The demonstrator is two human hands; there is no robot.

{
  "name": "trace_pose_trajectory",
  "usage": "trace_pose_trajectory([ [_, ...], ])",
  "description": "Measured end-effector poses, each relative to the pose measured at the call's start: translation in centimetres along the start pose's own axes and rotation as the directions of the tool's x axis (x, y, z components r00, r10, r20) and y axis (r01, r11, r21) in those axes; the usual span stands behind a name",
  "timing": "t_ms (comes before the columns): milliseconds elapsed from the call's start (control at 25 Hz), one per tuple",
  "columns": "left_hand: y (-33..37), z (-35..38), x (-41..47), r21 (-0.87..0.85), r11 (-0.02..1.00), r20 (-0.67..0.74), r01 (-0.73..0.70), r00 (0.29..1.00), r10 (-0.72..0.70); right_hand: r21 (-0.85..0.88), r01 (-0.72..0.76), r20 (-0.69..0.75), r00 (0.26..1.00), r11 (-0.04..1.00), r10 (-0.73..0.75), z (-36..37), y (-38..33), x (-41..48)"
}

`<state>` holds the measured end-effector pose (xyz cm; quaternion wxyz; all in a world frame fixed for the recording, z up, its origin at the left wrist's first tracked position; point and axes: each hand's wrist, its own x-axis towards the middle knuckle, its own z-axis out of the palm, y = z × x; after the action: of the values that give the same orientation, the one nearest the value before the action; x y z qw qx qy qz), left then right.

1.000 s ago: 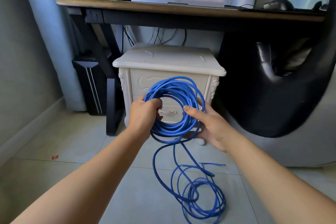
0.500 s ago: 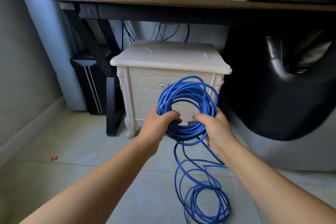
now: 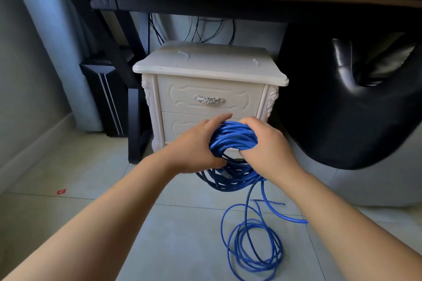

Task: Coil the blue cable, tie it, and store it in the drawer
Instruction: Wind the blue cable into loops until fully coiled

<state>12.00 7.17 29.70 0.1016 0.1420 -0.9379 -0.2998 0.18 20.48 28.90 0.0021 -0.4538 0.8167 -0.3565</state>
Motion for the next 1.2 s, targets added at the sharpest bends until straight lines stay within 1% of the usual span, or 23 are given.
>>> trace_pose_trajectory([
  [120,-0.4,0.5,-0.3,-0.155,0.988,-0.082,0.026,0.996,-0.040,-0.018,0.048,-0.021,0.999,0.999,-0.049,-0.1,-0.4,-0.3],
  [200,-0.3,1.0,-0.3,-0.215,0.976,-0.153,0.031,0.986,-0.065,0.040,0.040,-0.036,0.999,0.998,-0.039,0.0,-0.7,-0.6],
  [280,-0.1,1.3,-0.2,-0.231,0.973,-0.218,0.028,0.973,-0.080,0.120,0.022,-0.052,0.998,0.993,-0.016,0.0,-1.0,-0.9],
  [360,0.0,1.3,0.0,-0.276,0.961,-0.261,0.019,0.961,-0.094,0.186,-0.002,-0.048,0.999,0.982,0.011,-0.3,-1.3,-0.8],
  [440,0.0,0.9,0.2,-0.341,0.940,-0.262,0.021,0.958,-0.117,0.207,-0.029,-0.010,0.999,0.978,0.032,-0.6,-1.3,-0.5],
  [480,0.0,0.8,0.2,-0.346,0.938,-0.250,0.030,0.961,-0.123,0.204,-0.037,0.012,0.999,0.978,0.036,-0.7,-1.2,-0.3],
  [600,0.0,0.6,0.3,-0.285,0.956,-0.202,0.070,0.970,-0.132,0.203,-0.074,0.111,0.993,0.976,0.052,-0.7,-0.9,-0.2],
  [680,0.0,0.3,0.4,-0.248,0.965,-0.211,0.083,0.968,-0.138,0.209,-0.105,0.202,0.977,0.972,0.063,-1.0,-0.7,-0.1],
  [760,0.0,-0.1,0.5,-0.269,0.958,-0.215,0.098,0.964,-0.158,0.245,-0.141,0.278,0.958,0.959,0.070,-1.7,-0.4,0.2],
  [840,-0.1,-0.5,0.6,-0.360,0.926,-0.217,0.111,0.956,-0.198,0.319,-0.192,0.344,0.936,0.928,0.076,-2.2,0.3,0.6],
  [960,-0.4,-0.6,0.5,-0.500,0.858,-0.213,0.113,0.945,-0.249,0.433,-0.268,0.401,0.912,0.861,0.082,-2.5,1.0,1.0],
  [1080,-0.4,-0.4,0.5,-0.600,0.791,-0.216,0.120,0.928,-0.304,0.462,-0.296,0.425,0.901,0.836,0.084,-2.7,1.0,0.8],
  [1120,-0.3,-0.5,0.5,-0.638,0.760,-0.228,0.123,0.913,-0.339,0.459,-0.322,0.438,0.893,0.828,0.105,-2.5,0.9,0.7],
  [1200,-0.5,-0.9,0.7,-0.739,0.666,-0.259,0.099,0.872,-0.416,0.496,-0.387,0.440,0.884,0.777,0.159,-1.6,1.0,0.3],
])
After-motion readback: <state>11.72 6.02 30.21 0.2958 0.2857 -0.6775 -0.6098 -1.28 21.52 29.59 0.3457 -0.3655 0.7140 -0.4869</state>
